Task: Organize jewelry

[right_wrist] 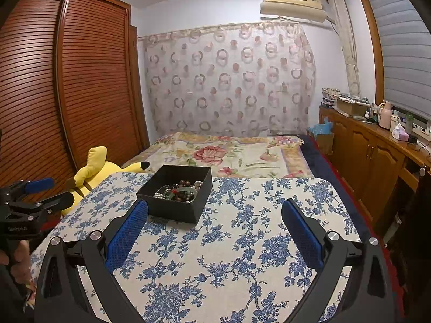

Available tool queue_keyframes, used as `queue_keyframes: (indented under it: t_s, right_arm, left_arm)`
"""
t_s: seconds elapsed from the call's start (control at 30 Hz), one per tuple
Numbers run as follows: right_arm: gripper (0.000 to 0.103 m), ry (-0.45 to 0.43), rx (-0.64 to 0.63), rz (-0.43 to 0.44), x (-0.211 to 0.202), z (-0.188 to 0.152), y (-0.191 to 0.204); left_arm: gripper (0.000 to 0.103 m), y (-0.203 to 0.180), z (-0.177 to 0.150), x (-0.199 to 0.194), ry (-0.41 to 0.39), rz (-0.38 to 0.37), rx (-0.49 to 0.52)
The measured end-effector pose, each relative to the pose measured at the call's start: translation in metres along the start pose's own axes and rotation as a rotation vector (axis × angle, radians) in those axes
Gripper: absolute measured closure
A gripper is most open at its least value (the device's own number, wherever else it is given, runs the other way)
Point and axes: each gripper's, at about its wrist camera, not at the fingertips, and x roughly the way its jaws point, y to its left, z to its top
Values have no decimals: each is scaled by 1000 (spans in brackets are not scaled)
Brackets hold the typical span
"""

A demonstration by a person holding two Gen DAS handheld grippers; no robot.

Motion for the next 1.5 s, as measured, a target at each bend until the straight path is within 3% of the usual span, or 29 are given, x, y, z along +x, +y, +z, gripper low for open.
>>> queue_keyframes:
  t_s: [1.5]
  right_arm:
    - [3, -1, -1, -4, 1, -1, -2]
  left_arm:
    - [8, 1, 2, -10, -18, 0, 0]
